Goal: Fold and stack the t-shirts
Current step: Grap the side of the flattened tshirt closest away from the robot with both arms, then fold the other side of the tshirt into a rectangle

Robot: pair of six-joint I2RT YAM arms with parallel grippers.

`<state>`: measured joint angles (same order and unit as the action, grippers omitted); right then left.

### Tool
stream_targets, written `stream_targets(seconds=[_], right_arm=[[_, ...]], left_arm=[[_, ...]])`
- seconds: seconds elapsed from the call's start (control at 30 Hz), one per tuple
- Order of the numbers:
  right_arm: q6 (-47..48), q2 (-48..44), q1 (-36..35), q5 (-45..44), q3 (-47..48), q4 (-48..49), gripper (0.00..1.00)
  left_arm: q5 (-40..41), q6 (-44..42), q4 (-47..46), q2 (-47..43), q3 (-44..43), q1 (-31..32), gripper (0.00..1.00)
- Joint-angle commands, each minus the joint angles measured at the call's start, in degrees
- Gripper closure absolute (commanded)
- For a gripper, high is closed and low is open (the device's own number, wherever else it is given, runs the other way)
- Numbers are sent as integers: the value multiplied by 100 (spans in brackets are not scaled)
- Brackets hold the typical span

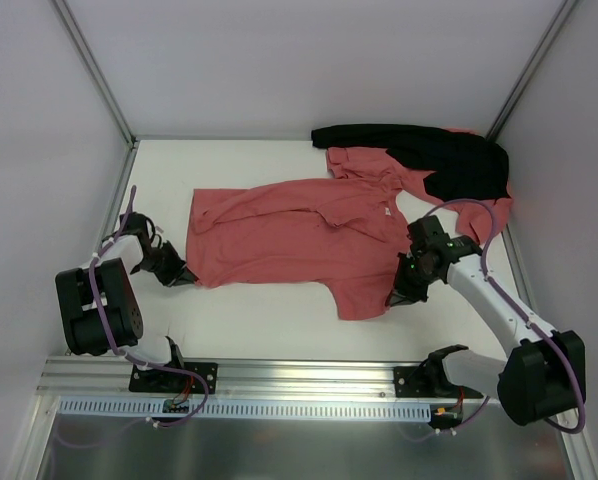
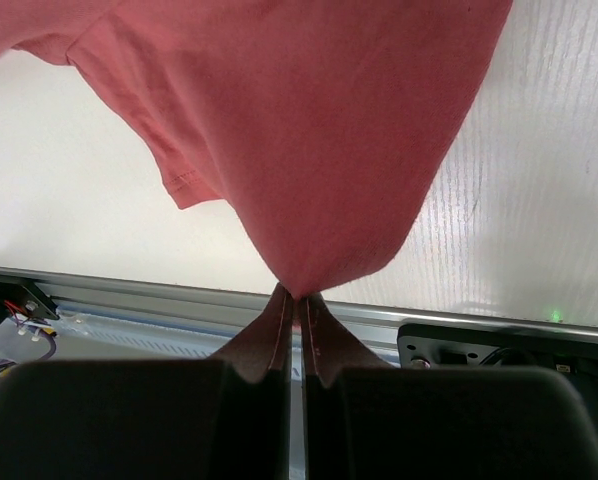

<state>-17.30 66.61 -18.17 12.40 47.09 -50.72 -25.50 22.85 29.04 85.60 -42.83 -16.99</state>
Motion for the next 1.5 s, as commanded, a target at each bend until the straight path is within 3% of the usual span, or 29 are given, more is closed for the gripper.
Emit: stream_targets(seconds=[0.0,0.33,0.63,0.9,1.47], right_arm=[[-1,71,42,-1,344,18,100],[297,475,375,60,1170,-114,100],[561,1608,789,359,2180,106,100],[614,3084,886,675,3822,80,100],[403,5299,1404,1168,6583,-166,100]], left_arm=[[-87,-228,357,-219,-243,-58,100],[-87,-185,840,-518,-929,-58,100],[-184,-27,858,-439,-1280,-50,100],[-201,79,876,-185,-1614,-58,100],[-219,272,858,510,-2237,-58,100]])
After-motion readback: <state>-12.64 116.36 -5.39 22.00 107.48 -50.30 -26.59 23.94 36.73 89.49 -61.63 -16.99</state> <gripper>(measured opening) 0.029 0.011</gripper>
